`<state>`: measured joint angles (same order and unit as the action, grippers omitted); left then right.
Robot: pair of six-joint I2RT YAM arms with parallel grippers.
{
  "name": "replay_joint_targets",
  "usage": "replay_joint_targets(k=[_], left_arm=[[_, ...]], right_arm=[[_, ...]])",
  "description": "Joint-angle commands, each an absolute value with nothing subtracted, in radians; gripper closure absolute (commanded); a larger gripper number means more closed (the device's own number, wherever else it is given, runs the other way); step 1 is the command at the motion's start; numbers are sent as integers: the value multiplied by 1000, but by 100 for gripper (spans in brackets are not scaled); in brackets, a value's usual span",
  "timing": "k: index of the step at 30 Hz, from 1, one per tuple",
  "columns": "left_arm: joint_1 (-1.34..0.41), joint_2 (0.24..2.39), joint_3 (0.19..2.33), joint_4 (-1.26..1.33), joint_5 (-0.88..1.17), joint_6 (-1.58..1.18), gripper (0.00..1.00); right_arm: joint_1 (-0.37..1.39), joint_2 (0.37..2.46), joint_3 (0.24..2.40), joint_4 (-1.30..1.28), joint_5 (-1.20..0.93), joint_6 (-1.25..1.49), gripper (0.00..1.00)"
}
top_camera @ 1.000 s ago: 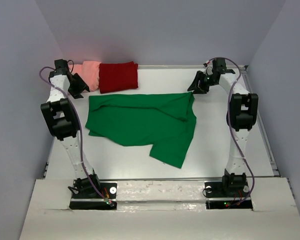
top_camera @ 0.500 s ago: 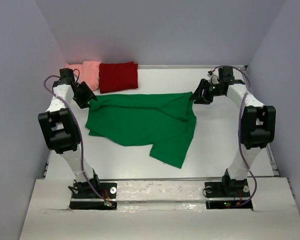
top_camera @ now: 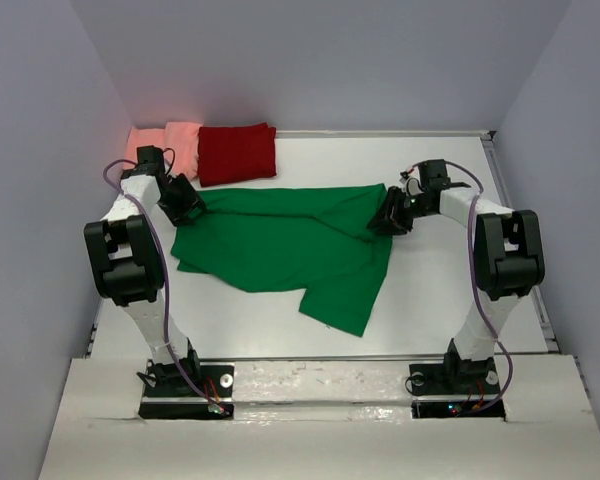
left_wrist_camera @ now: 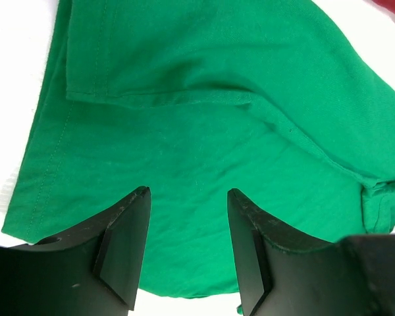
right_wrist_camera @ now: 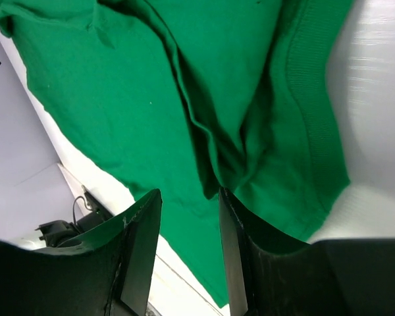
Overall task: Fold and stack the t-shirts
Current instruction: Fold the tshirt
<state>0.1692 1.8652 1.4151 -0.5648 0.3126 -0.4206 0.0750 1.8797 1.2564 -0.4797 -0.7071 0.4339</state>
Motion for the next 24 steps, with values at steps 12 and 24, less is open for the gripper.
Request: replay_joint_targets(k=[12,24], left_arm=[[153,1899,1462,-563,270,-419,40],[150,1945,1499,-574,235,-410,40]], right_arm=[[153,1845,1161,-382,-595,443,56],[172,1891,1184,-443,-517,403,100]])
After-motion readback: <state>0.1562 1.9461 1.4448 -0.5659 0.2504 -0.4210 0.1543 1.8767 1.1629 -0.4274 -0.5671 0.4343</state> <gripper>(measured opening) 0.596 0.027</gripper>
